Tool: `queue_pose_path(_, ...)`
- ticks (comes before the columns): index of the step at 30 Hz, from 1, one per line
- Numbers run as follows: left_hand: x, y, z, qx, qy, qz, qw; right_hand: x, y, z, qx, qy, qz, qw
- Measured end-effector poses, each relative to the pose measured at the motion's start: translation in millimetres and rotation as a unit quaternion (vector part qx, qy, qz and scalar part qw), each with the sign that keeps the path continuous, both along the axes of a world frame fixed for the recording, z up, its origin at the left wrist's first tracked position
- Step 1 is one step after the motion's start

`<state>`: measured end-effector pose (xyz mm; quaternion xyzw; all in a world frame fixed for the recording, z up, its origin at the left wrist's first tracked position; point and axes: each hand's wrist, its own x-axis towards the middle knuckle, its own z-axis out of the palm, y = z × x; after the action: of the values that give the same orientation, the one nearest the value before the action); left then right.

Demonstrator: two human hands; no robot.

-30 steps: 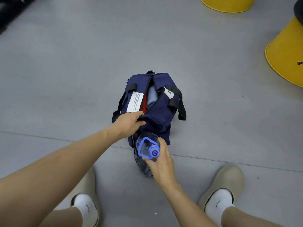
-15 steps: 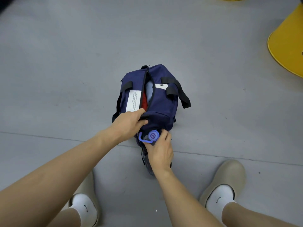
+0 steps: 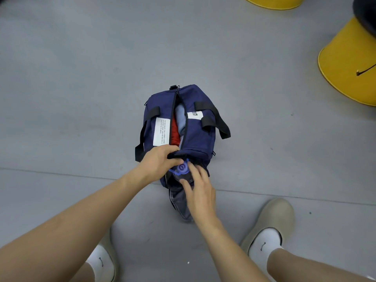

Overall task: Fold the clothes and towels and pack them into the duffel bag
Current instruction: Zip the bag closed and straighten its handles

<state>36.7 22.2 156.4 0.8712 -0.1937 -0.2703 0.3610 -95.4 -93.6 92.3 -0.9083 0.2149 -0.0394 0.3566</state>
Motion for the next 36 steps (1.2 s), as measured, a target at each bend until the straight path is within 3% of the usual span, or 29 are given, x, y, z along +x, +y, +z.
queue_pose_path(6, -6, 3, -11, -0.066, 0.045, 0.055, 0.995, -22, 6, -21, -0.053, -0.026, 0.063, 0.996)
queue_pose_path(11, -18, 3, -13, -0.055, -0.015, 0.083, 0.995, -38, 15, -34, -0.03, 0.02, 0.082, 0.996)
queue_pose_path(18, -22, -1, 0, -0.063, -0.112, 0.028, 0.991, -35, 25, -46, -0.031, 0.061, 0.118, 0.991)
queue_pose_path(23, -18, -7, 9, -0.062, -0.11, 0.019, 0.992, -11, 26, -41, -0.057, 0.107, 0.132, 0.984)
queue_pose_path(27, -19, -15, 23, -0.061, -0.117, -0.028, 0.991, 31, 24, -20, 0.018, 0.184, 0.114, 0.976)
queue_pose_path(33, -5, -4, 15, -0.068, -0.084, 0.042, 0.993, 4, 18, -29, -0.012, 0.106, 0.152, 0.983)
queue_pose_path(36, -15, -5, 8, -0.079, -0.054, 0.037, 0.995, -11, 22, -40, 0.005, 0.101, 0.118, 0.988)
